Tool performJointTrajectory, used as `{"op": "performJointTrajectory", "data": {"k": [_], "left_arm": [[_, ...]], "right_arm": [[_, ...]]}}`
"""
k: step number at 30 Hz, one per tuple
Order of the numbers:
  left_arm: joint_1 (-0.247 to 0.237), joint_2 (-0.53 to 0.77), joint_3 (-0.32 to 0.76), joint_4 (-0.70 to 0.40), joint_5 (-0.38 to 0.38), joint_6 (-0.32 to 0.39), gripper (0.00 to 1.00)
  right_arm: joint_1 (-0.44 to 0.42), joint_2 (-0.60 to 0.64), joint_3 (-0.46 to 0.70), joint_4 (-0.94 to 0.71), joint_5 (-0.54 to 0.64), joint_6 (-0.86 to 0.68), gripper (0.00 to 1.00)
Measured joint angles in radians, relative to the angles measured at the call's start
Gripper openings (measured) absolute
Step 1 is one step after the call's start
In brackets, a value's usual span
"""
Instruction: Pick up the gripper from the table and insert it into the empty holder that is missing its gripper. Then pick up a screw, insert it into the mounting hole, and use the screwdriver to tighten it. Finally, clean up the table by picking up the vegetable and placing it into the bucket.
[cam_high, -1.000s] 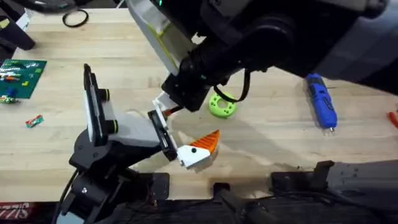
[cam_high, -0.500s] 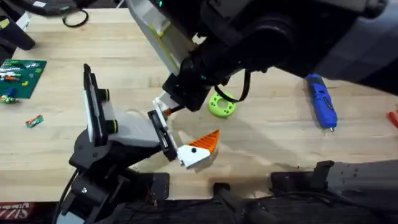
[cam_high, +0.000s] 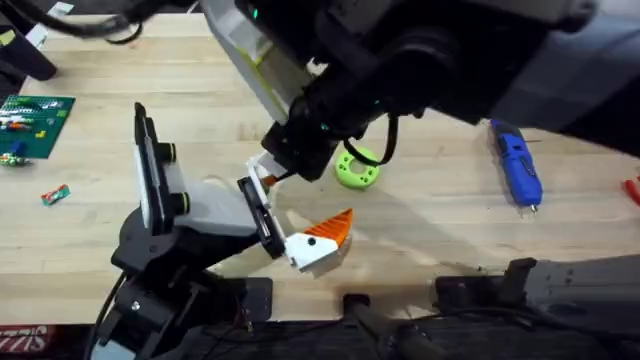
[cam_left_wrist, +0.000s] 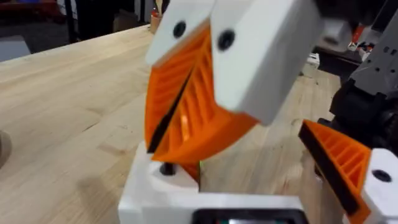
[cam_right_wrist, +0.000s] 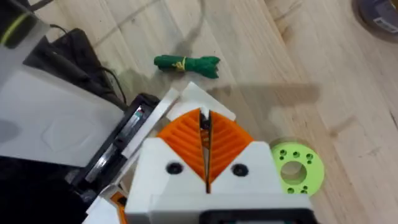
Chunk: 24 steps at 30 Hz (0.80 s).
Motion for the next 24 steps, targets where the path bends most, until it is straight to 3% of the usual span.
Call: {"op": "performJointTrajectory", "data": {"k": [20,24], "left_arm": [[0.000,0.005,0.000,0.000,-0.005,-0.011,0.985],[0.000,0.005,0.000,0.000,-0.006,-0.011,0.985]], "right_arm": [[0.000,0.008,0.001,0.000,-0.039,0.000,0.007],[0.000,0.008,0.001,-0.001,-0.049,-0.001,0.125]]}}
